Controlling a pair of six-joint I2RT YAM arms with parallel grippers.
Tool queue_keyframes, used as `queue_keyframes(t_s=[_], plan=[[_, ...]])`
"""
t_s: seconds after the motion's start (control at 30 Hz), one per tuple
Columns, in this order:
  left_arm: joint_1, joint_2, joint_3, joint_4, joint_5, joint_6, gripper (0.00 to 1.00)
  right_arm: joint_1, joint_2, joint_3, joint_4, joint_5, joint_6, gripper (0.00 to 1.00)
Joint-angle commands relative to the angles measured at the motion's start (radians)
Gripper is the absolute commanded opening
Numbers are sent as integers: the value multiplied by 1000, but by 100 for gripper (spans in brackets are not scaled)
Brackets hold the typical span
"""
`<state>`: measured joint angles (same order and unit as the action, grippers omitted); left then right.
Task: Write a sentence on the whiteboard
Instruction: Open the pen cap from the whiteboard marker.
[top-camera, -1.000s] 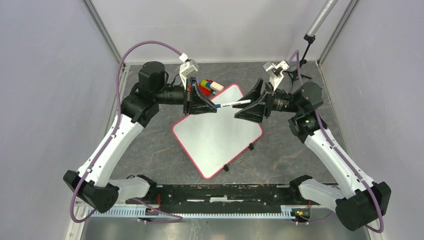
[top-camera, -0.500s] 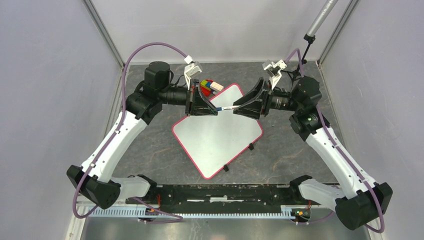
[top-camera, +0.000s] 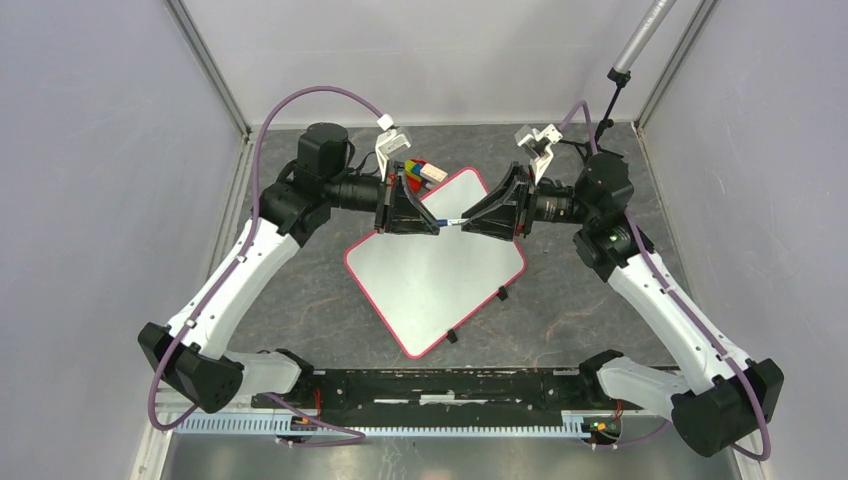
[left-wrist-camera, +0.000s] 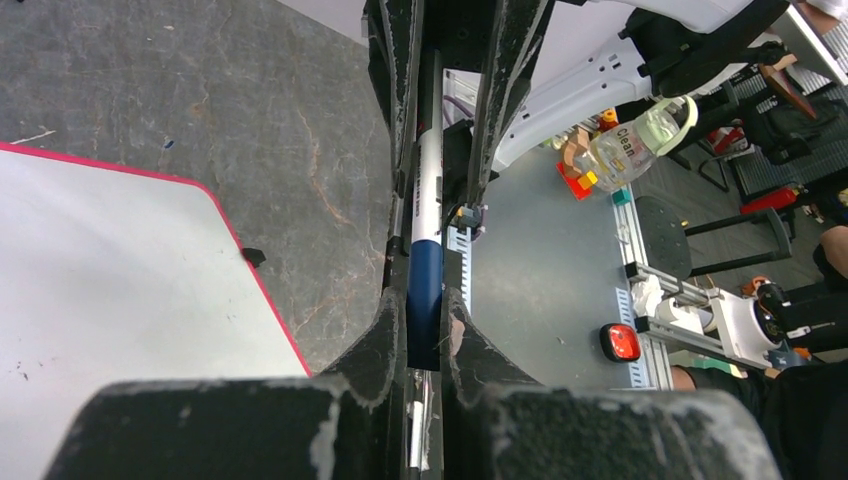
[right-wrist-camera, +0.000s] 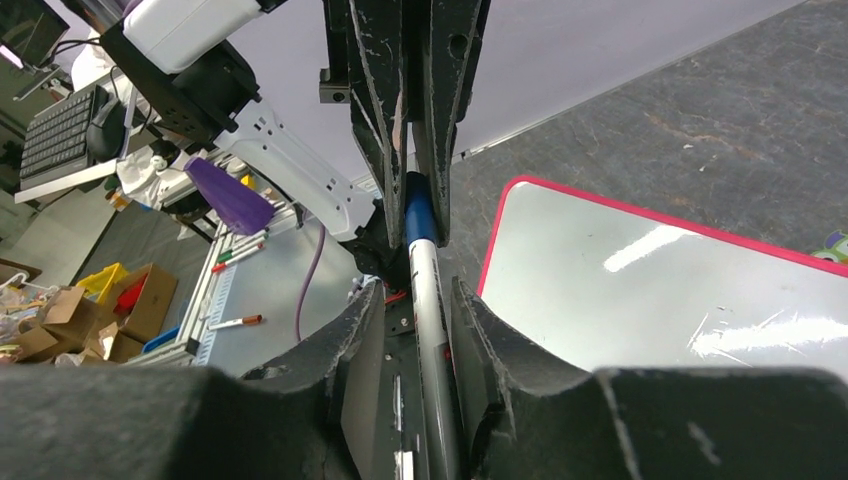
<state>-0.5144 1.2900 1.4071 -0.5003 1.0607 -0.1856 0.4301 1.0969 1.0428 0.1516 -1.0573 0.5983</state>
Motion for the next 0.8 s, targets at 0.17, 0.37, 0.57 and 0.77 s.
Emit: queue_keyframes(t_s=[0.17, 0.37, 0.57, 0.77], plan=[[-6, 20, 30, 6, -16, -27, 2, 37, 3, 33, -36, -42, -70, 27], [-10, 23, 32, -4, -6, -17, 2, 41, 7, 40, -36, -48, -73, 18], [-8, 13, 37, -31, -26, 14, 2, 38, 5, 49, -52, -52, -92, 0], [48, -12, 35, -100, -26, 66, 2, -43, 12, 88, -116, -67, -142, 0]])
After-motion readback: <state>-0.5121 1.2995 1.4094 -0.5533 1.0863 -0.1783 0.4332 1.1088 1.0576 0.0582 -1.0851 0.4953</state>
